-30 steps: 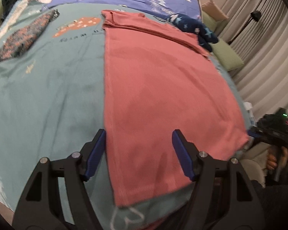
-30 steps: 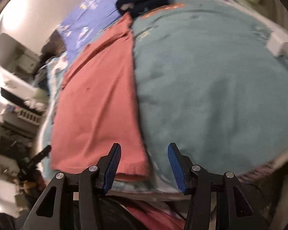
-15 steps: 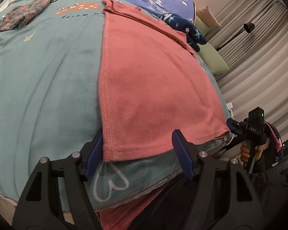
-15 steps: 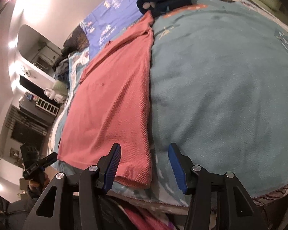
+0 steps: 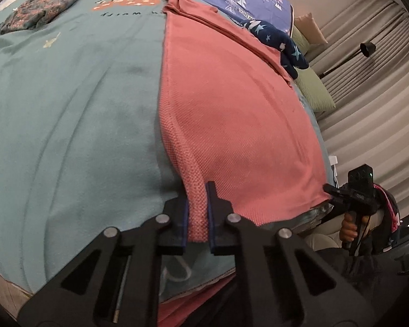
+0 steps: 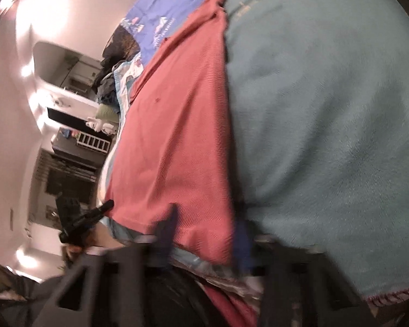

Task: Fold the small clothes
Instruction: 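Grasp the sweatshirt hem edge with the left tool, then lift the hem with the left tool and fold it toward the collar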

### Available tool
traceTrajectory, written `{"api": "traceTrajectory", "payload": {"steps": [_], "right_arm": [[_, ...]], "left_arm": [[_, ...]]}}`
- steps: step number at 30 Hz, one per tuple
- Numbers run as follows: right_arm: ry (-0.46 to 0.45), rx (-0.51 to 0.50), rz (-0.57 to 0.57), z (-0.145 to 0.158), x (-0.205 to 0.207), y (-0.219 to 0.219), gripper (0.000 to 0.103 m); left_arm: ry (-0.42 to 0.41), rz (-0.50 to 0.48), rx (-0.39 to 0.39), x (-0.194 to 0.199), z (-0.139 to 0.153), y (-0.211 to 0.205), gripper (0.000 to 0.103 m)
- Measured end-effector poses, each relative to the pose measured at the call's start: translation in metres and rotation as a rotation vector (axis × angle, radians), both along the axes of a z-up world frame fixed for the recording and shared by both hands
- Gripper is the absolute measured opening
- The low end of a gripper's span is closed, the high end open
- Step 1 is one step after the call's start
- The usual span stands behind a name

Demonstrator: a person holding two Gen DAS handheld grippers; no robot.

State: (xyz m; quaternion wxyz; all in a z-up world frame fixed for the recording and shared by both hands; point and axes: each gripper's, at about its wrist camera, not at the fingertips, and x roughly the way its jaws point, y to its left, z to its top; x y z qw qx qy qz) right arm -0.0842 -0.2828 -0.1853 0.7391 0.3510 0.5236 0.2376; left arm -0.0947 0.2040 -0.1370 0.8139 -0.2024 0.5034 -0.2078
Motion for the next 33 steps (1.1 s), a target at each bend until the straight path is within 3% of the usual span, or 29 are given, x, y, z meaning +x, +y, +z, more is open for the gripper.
{"api": "traceTrajectory", "payload": {"steps": [5,7,14,25,33], "right_arm": [[-0.071,0.106,-0.010,0.017,0.000,-0.008,0.005],[-0.128,0.173,-0.018,0.031,0.002,-0.013,0.005],[-0.279,0.254,-0.074,0.073,0.015,-0.027,0.005],[-0.473,0.316,-0.172,0.130,0.046,-0.031,0.005],[-0.518,0.253,-0.222,0.160,0.087,-0.033,0.005]], "left_arm": [[-0.058,0.022,-0.105,0.002,0.019,0.007,0.010],[-0.109,0.034,-0.154,0.004,0.033,0.012,0.010],[-0.286,0.060,-0.268,0.020,0.083,0.024,0.010],[-0.434,0.054,-0.284,0.059,0.135,0.019,0.010],[-0.512,0.020,-0.239,0.095,0.172,0.005,0.010]]}}
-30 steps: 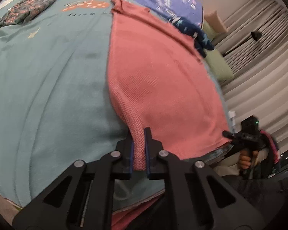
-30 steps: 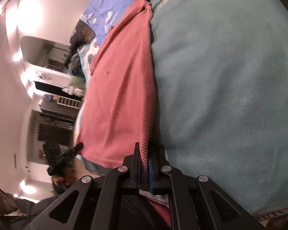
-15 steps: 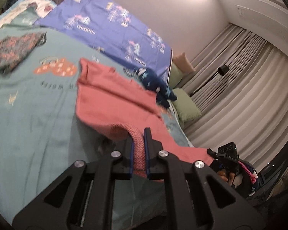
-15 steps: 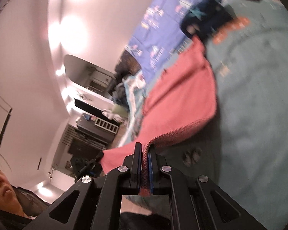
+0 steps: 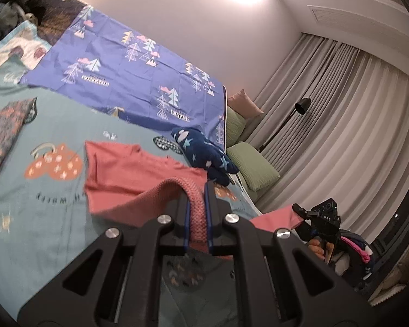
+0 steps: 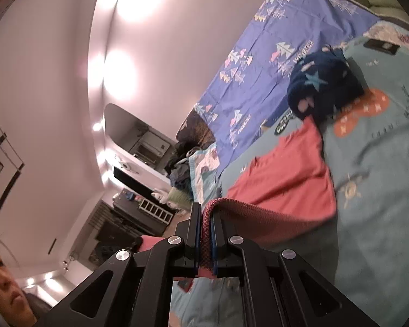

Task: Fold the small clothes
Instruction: 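Lift the hem with the left tool and fold it toward the collar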

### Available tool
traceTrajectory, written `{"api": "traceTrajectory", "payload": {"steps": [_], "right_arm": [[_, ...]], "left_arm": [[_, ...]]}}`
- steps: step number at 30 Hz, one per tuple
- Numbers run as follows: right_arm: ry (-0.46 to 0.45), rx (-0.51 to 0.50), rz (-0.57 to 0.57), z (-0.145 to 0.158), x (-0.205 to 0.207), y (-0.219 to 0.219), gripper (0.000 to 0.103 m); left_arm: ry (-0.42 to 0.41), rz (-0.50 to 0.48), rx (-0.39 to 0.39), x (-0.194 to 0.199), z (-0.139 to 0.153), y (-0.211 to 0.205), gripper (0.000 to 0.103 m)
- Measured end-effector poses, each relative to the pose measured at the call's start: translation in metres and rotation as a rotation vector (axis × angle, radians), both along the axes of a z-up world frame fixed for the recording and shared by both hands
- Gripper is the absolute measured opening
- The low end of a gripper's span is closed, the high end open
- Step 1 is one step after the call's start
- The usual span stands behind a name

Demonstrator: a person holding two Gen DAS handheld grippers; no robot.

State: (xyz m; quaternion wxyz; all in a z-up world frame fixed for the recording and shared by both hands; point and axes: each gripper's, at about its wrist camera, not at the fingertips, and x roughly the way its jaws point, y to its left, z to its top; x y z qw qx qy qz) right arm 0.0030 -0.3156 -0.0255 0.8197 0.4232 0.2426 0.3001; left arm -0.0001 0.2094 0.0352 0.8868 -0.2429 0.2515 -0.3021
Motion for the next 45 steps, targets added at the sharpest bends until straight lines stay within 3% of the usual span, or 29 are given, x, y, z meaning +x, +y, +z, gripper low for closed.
{"api": "traceTrajectory", "payload": {"steps": [10,15,19,27,33,39,45], "right_arm": [[-0.016,-0.064,-0.053,0.023,0.074,0.011,0.005],[0.018,-0.068,-0.079,0.017,0.117,0.010,0.005],[0.052,-0.077,-0.105,0.008,0.148,0.009,0.005],[0.155,-0.158,-0.135,-0.026,0.218,0.016,0.005],[0.306,-0.247,-0.166,-0.073,0.265,0.024,0.005],[0.417,-0.313,-0.196,-0.108,0.281,0.021,0.006],[0.430,-0.325,-0.184,-0.111,0.282,0.016,0.008]], "left_arm": [[0.000,0.084,-0.022,0.070,0.009,-0.007,0.010],[0.030,0.125,-0.048,0.109,-0.001,-0.004,0.010],[0.048,0.143,-0.025,0.140,-0.010,-0.006,0.010],[0.141,0.172,0.039,0.208,-0.052,-0.014,0.010],[0.223,0.186,0.107,0.246,-0.090,-0.025,0.010],[0.294,0.201,0.179,0.267,-0.125,-0.032,0.010],[0.325,0.218,0.166,0.273,-0.136,-0.025,0.013]]}}
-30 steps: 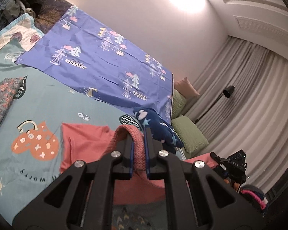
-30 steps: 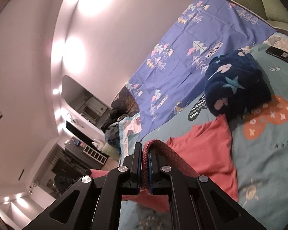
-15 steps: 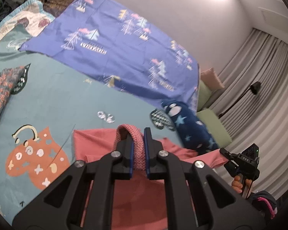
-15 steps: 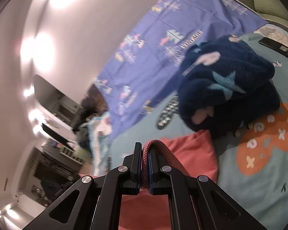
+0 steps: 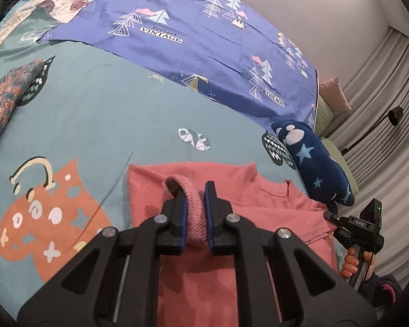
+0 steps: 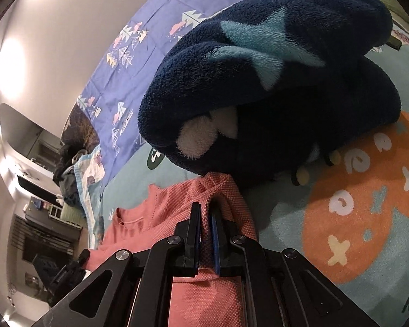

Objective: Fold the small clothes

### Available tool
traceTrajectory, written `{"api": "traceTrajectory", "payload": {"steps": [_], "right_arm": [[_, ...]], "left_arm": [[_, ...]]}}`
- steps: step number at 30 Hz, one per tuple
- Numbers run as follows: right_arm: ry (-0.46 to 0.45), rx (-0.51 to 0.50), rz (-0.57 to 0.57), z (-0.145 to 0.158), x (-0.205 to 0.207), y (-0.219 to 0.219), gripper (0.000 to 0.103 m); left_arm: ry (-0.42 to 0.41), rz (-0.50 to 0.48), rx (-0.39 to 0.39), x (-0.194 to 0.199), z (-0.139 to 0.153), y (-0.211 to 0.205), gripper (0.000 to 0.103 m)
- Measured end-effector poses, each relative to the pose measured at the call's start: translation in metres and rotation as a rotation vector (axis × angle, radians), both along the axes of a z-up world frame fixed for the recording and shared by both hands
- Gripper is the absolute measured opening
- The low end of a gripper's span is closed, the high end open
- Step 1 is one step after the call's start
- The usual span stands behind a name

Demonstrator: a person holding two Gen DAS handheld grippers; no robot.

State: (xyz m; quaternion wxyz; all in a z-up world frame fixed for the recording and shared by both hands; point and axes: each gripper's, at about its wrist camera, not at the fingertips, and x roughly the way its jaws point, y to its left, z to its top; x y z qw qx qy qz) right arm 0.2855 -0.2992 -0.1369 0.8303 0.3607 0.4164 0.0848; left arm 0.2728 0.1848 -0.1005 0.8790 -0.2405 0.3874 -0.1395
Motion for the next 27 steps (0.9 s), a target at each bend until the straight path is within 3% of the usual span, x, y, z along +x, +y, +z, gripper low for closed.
{"api": "traceTrajectory", "payload": {"steps": [3,5,7,10,13,18,21,27], "right_arm": [[-0.010,-0.025,0.004,0.008,-0.005,0.001,0.012],[-0.020,-0.046,-0.002,0.014,-0.012,0.001,0.021],[-0.034,-0.070,-0.007,0.022,-0.021,-0.001,0.026],[-0.047,-0.119,0.017,0.031,-0.035,-0.001,0.026],[-0.056,-0.208,0.110,0.041,-0.048,0.016,0.026],[0.035,-0.338,0.374,0.027,-0.051,0.074,0.026],[0.038,-0.451,0.390,0.016,-0.042,0.089,0.026],[-0.031,-0.512,0.356,0.029,-0.008,0.094,0.026]], "left_arm": [[-0.001,0.006,0.007,-0.004,0.004,0.002,0.026],[-0.026,0.014,0.013,-0.012,0.014,0.005,0.040],[-0.060,0.015,0.032,-0.020,0.025,0.006,0.044],[-0.105,-0.029,0.068,-0.035,0.041,0.002,0.045],[-0.104,-0.149,0.107,-0.047,0.045,-0.014,0.045],[0.033,-0.358,0.181,-0.048,0.015,-0.059,0.045],[0.094,-0.384,0.244,-0.034,-0.007,-0.082,0.045],[0.025,-0.331,0.226,0.004,0.005,-0.092,0.045]]}}
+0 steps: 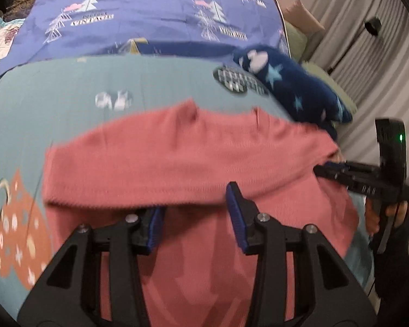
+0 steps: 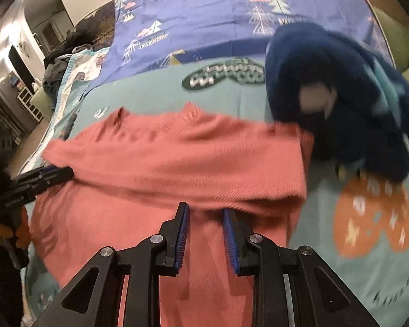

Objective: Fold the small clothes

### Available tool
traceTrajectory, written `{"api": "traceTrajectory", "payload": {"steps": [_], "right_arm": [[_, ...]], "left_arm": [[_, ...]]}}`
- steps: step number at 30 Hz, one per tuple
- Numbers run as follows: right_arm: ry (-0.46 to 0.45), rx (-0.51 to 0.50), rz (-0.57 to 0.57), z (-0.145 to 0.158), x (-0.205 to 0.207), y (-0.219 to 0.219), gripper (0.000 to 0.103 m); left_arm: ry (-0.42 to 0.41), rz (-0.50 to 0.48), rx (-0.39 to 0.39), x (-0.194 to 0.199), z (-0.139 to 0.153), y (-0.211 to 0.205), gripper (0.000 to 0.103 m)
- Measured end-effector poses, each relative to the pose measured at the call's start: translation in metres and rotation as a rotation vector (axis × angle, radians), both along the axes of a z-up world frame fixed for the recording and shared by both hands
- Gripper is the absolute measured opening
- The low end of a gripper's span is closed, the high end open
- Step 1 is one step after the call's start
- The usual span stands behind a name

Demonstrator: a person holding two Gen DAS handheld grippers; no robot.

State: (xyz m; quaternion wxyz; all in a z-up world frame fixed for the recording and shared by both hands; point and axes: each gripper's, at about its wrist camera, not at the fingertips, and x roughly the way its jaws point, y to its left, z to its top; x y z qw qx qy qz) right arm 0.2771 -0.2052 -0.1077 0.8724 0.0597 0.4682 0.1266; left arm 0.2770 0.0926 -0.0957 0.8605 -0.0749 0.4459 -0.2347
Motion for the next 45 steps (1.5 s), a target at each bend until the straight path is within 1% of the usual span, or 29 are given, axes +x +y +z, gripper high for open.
{"api": "traceTrajectory", "payload": {"steps": [2,3,5,7,9,10,12,13,16,19,23,25,26,29,30,31,34,35,36,38,40,42,45], "right_arm": [[-0.050,0.040,-0.040,0.009,0.015,-0.004,0.026],[-0.069,0.075,-0.065,0.012,0.019,-0.010,0.026],[-0.089,0.137,-0.128,0.014,0.030,-0.022,0.026],[-0.096,0.169,-0.153,0.015,0.031,-0.031,0.026],[-0.106,0.178,-0.150,0.016,0.026,-0.033,0.026],[-0.111,0.173,-0.151,0.016,0.021,-0.034,0.026],[-0.114,0.161,-0.155,0.016,0.009,-0.035,0.026],[-0.112,0.155,-0.154,0.016,0.002,-0.035,0.026],[-0.083,0.125,-0.159,0.017,-0.016,-0.040,0.028],[-0.033,0.127,-0.176,0.008,-0.041,-0.054,0.033],[0.049,0.192,-0.211,-0.008,-0.080,-0.077,0.035],[0.086,0.231,-0.203,-0.014,-0.099,-0.083,0.037],[0.101,0.246,-0.193,-0.016,-0.108,-0.083,0.042],[0.140,0.271,-0.165,-0.019,-0.131,-0.082,0.048],[0.147,0.276,-0.159,-0.019,-0.138,-0.081,0.050],[0.155,0.281,-0.156,-0.019,-0.143,-0.080,0.053],[0.182,0.300,-0.147,-0.021,-0.154,-0.076,0.058],[0.186,0.304,-0.150,-0.022,-0.155,-0.074,0.059],[0.184,0.313,-0.153,-0.022,-0.157,-0.071,0.061],[0.183,0.345,-0.159,-0.023,-0.154,-0.066,0.068],[0.178,0.392,-0.154,-0.024,-0.147,-0.059,0.070],[0.168,0.436,-0.150,-0.027,-0.136,-0.051,0.072],[0.149,0.487,-0.184,-0.031,-0.122,-0.048,0.072]], "left_arm": [[-0.034,0.031,-0.022,0.010,0.006,0.003,0.045],[-0.053,0.063,-0.048,0.017,0.010,0.008,0.045],[-0.073,0.122,-0.077,0.025,0.015,0.018,0.045],[-0.087,0.184,-0.092,0.026,0.019,0.029,0.045],[-0.104,0.193,-0.123,0.020,0.025,0.038,0.046],[-0.119,0.195,-0.124,0.014,0.028,0.041,0.050],[-0.149,0.200,-0.098,0.003,0.033,0.043,0.054],[-0.153,0.197,-0.083,-0.001,0.035,0.043,0.054],[-0.141,0.178,-0.031,-0.024,0.033,0.046,0.056],[-0.116,0.185,0.000,-0.058,0.022,0.056,0.060],[-0.022,0.212,0.030,-0.101,0.000,0.073,0.061],[0.004,0.233,0.033,-0.118,-0.006,0.080,0.062],[0.020,0.241,0.019,-0.126,-0.010,0.084,0.064],[0.068,0.276,-0.055,-0.146,-0.020,0.099,0.067],[0.079,0.287,-0.093,-0.151,-0.023,0.104,0.067],[0.085,0.293,-0.132,-0.155,-0.025,0.108,0.067],[0.100,0.281,-0.233,-0.160,-0.029,0.112,0.068],[0.103,0.270,-0.255,-0.160,-0.029,0.112,0.068],[0.106,0.257,-0.276,-0.159,-0.031,0.111,0.068],[0.107,0.233,-0.302,-0.155,-0.032,0.107,0.069],[0.105,0.216,-0.328,-0.151,-0.035,0.102,0.072],[0.103,0.203,-0.351,-0.146,-0.036,0.101,0.072],[0.102,0.196,-0.380,-0.136,-0.035,0.098,0.072]]}}
